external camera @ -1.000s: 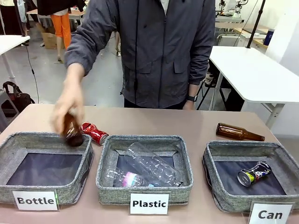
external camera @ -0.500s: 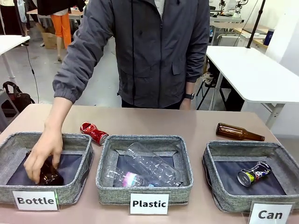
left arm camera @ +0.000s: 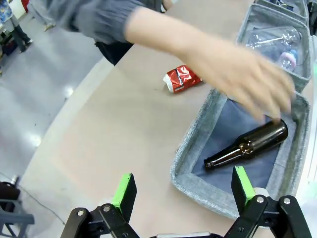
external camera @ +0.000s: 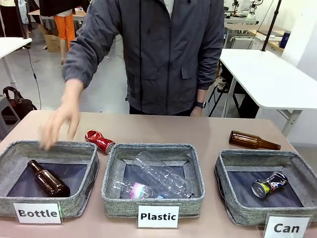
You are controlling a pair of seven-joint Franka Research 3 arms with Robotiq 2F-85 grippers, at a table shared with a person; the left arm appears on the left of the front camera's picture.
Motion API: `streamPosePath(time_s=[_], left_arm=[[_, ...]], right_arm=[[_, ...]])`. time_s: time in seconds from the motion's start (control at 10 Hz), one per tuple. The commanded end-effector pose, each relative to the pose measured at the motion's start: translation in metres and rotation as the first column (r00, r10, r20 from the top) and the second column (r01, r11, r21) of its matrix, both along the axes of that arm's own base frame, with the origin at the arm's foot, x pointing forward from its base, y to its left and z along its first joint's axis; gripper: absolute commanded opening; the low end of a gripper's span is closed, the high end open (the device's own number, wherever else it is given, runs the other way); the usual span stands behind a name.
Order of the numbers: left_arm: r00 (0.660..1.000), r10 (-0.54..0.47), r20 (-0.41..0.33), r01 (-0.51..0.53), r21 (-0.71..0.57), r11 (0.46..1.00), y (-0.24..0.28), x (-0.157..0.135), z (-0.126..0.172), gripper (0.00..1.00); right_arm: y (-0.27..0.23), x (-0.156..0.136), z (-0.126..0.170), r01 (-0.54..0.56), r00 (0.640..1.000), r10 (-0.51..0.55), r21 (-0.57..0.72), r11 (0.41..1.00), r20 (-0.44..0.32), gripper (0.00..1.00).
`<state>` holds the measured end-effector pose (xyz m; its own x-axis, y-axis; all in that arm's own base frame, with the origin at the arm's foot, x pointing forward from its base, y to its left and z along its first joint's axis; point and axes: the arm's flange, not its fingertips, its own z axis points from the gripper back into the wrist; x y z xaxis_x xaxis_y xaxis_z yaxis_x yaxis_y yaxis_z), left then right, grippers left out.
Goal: Sort the can waste into the basket.
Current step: Pick up the can waste from the table and place it in the right Fabric basket.
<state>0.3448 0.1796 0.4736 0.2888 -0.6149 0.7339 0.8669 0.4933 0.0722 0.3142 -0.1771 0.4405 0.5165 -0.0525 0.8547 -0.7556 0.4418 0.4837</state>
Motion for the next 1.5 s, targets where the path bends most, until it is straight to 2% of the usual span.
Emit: streamPosePath(time_s=[0.0,0.3,0.5,0.6,0.7,0.8,0.9,1.0,1.1,1.2,1.3,1.4], left_arm=[[1.000,0.002,-0.007,-0.002,0.002,1.000,0.002,0.001,0.001,1.00],[1.000,-0.012,0.000,0.012,0.019,1.000,-0.006,0.008,0.006,1.00],[0.997,-0.046,0.061,0.043,0.052,0.998,-0.032,0.020,0.024,1.00],[0.990,-0.113,0.090,0.101,0.123,0.987,-0.065,0.037,0.041,1.00],[0.967,-0.232,0.108,0.209,0.192,0.959,-0.100,0.056,0.055,1.00],[0.938,-0.333,0.094,0.302,0.250,0.920,-0.134,0.075,0.064,1.00],[0.924,-0.378,0.063,0.340,0.321,0.884,-0.169,0.093,0.069,1.00],[0.925,-0.379,0.025,0.337,0.407,0.849,-0.210,0.112,0.071,1.00],[0.899,-0.437,0.014,0.379,0.475,0.795,-0.246,0.127,0.069,1.00],[0.861,-0.509,-0.002,0.429,0.541,0.724,-0.279,0.141,0.065,1.00],[0.808,-0.588,-0.040,0.490,0.599,0.633,-0.310,0.156,0.056,1.00],[0.788,-0.609,-0.087,0.491,0.685,0.538,-0.338,0.167,0.040,1.00]], right_arm=[[0.001,0.001,0.003,0.008,1.000,-0.009,0.020,1.000,0.018,1.00],[0.001,0.001,0.003,0.008,1.000,-0.009,0.020,1.000,0.018,1.00],[0.001,0.001,0.003,0.008,1.000,-0.009,0.020,1.000,0.018,1.00],[0.001,0.001,0.003,0.008,1.000,-0.009,0.020,1.000,0.018,1.00],[0.001,0.001,0.003,0.008,1.000,-0.009,0.020,1.000,0.018,1.00],[0.001,0.001,0.003,0.008,1.000,-0.009,0.020,1.000,0.018,1.00],[0.001,0.001,0.003,0.008,1.000,-0.009,0.020,1.000,0.018,1.00],[0.001,0.001,0.003,0.008,1.000,-0.009,0.020,1.000,0.018,1.00],[0.001,0.001,0.003,0.008,1.000,-0.009,0.020,1.000,0.018,1.00],[0.001,0.001,0.003,0.008,1.000,-0.009,0.020,1.000,0.018,1.00],[0.001,0.001,0.003,0.008,1.000,-0.009,0.020,1.000,0.018,1.00],[0.001,0.001,0.003,0.008,1.000,-0.009,0.020,1.000,0.018,1.00]])
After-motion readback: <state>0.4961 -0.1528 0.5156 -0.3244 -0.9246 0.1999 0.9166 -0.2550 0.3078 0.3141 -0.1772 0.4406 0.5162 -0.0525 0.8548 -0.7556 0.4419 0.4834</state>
